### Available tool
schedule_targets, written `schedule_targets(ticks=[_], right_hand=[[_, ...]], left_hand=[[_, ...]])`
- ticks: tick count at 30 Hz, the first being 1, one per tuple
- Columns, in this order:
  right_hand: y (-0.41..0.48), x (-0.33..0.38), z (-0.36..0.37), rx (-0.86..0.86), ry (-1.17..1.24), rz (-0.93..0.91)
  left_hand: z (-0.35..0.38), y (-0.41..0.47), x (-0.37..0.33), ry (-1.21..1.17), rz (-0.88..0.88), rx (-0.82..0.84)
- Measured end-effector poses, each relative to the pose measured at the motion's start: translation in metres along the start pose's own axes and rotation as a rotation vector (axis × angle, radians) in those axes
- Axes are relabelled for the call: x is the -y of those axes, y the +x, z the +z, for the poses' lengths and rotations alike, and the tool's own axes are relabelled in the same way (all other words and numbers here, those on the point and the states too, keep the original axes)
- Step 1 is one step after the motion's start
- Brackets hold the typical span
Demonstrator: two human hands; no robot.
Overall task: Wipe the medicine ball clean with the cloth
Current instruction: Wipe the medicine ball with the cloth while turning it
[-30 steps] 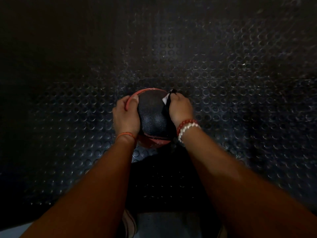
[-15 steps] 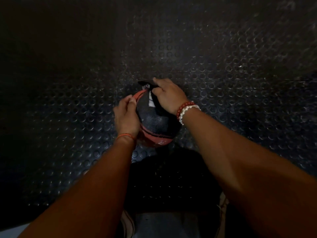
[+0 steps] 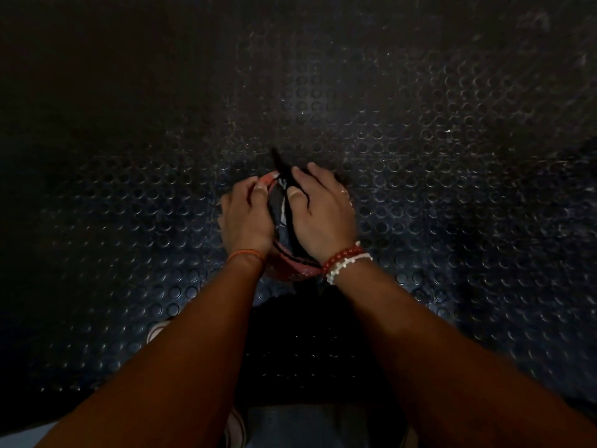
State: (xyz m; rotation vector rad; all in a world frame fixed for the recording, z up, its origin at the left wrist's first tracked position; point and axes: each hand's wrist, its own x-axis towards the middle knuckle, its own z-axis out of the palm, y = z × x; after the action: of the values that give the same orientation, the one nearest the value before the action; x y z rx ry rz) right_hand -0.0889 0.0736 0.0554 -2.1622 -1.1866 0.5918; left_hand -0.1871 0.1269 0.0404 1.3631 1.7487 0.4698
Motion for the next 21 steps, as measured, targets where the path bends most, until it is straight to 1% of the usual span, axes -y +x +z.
schedule_targets(ticks=[2, 4, 6, 8, 10, 12, 14, 15, 17, 21], right_hand=[[0.014, 0.0, -0.004, 0.066, -0.024, -0.106], [0.032, 0.0, -0.011, 0.162, 0.024, -0.119], [0.049, -0.002, -0.015, 0.256, 0.072, -0.012], [0.063, -0.009, -0.016, 0.286, 0.144, 0.144], [0.069, -0.016, -0.015, 0.28, 0.232, 0.274], [0.067, -0.02, -0.016, 0.249, 0.265, 0.336], [0.055, -0.021, -0.018, 0.182, 0.254, 0.37], [0.046, -0.02, -0.019, 0.137, 0.237, 0.366], [0.026, -0.018, -0.018, 0.061, 0.181, 0.291], [0.009, -0.009, -0.015, 0.032, 0.116, 0.016]], left_hand=[[0.0, -0.004, 0.001, 0.008, 0.021, 0.005], [-0.001, -0.006, 0.003, 0.015, 0.035, 0.006], [-0.002, -0.006, 0.005, 0.0, 0.039, 0.006], [-0.003, -0.005, 0.007, -0.035, 0.052, 0.009], [-0.003, -0.004, 0.008, -0.052, 0.054, 0.007], [-0.002, -0.004, 0.006, -0.051, 0.046, 0.014], [-0.001, -0.003, 0.005, -0.039, 0.046, 0.023], [0.0, -0.002, 0.004, -0.035, 0.043, 0.026], [0.001, 0.0, 0.003, -0.036, 0.033, 0.022], [-0.001, 0.001, 0.005, -0.019, 0.045, 0.027]])
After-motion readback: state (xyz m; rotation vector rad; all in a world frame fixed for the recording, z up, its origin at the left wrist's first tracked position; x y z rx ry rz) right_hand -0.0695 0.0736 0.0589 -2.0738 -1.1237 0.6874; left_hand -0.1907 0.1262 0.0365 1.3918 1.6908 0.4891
